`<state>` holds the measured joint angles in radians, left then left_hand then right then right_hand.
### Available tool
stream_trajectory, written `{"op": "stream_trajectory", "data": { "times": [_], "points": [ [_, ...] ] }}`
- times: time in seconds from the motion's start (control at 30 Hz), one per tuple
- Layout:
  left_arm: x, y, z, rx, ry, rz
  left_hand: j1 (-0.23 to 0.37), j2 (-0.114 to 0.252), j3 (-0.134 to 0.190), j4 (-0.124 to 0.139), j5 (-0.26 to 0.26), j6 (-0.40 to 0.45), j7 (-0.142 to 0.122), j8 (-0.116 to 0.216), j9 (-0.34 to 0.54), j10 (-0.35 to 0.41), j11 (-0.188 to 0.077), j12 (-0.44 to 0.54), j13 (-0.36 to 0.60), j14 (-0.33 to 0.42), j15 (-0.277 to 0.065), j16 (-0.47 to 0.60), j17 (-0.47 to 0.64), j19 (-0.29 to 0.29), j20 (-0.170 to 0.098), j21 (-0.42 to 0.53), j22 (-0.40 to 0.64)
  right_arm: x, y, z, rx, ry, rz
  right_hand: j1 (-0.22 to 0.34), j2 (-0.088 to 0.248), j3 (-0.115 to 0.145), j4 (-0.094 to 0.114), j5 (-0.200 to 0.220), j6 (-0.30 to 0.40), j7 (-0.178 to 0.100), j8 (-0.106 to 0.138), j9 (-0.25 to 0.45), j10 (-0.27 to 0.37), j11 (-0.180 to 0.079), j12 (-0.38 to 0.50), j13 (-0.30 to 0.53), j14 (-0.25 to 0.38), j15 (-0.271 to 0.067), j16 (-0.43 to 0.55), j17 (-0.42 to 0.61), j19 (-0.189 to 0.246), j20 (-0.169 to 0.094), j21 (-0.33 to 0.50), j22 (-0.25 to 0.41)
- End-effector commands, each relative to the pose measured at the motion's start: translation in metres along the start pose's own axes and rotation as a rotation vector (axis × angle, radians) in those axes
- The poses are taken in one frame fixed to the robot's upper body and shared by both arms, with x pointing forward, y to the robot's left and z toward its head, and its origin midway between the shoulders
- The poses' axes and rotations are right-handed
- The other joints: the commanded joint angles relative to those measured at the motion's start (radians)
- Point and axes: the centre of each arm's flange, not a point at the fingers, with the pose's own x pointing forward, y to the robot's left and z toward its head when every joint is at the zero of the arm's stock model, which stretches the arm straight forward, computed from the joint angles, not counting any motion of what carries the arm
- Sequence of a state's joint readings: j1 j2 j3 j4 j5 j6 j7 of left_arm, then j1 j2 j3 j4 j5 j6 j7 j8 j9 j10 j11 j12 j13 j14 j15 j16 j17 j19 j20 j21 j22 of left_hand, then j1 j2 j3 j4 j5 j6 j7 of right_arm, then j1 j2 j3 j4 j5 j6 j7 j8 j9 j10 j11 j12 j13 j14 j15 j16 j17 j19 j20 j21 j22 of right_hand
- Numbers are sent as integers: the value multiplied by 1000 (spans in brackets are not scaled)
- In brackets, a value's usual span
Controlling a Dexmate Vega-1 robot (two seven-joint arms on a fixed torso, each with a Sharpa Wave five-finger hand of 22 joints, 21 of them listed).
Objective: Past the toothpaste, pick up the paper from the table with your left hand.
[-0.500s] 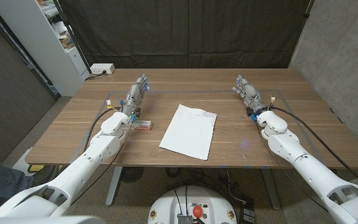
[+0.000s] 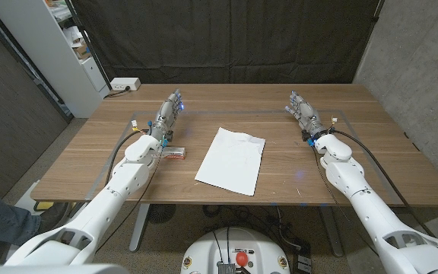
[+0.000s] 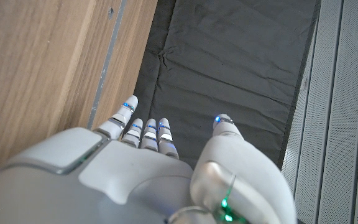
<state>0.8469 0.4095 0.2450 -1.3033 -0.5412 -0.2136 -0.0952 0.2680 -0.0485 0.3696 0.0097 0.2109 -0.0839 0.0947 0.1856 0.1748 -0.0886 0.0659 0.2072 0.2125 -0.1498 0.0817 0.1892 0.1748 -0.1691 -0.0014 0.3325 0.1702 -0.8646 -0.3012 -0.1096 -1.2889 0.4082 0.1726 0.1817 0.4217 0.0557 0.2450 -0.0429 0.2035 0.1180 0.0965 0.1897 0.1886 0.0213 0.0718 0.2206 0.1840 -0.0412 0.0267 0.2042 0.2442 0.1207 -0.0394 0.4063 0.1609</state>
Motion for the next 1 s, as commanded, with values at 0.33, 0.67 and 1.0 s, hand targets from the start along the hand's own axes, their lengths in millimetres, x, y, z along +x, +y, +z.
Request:
{"op": "stream_trajectory", "data": {
  "times": [0.33,0.67,1.0],
  "points": [
    [1,-3,4,16,-8,-27,13,8,10,-6,2,2,8,6,3,-8,4,3,-3,-5,5,2,6,-36,9,-7,5,-1,-3,1,0,2,-26,1,3,1,-3,5,8,1,8,4,7,9,-1,2,-8,-2,7,0,8,-1,-8,4],
    [0,-10,10,35,-23,-62,16,13,11,-8,0,5,9,6,4,-6,2,3,-5,-3,5,3,6,-34,11,-10,5,-3,-2,2,1,0,-34,-1,5,0,-4,5,10,0,8,3,10,9,-2,2,-5,-1,9,-1,9,0,-12,4],
    [-2,-15,13,53,-30,-90,18,18,12,-11,-2,9,8,7,4,-2,3,5,-7,1,6,3,6,-29,13,-14,5,-6,-3,4,-3,-6,-45,-2,7,-1,-5,4,12,-1,9,3,11,9,-4,3,-4,0,9,-2,11,1,-17,4]
  ]
}}
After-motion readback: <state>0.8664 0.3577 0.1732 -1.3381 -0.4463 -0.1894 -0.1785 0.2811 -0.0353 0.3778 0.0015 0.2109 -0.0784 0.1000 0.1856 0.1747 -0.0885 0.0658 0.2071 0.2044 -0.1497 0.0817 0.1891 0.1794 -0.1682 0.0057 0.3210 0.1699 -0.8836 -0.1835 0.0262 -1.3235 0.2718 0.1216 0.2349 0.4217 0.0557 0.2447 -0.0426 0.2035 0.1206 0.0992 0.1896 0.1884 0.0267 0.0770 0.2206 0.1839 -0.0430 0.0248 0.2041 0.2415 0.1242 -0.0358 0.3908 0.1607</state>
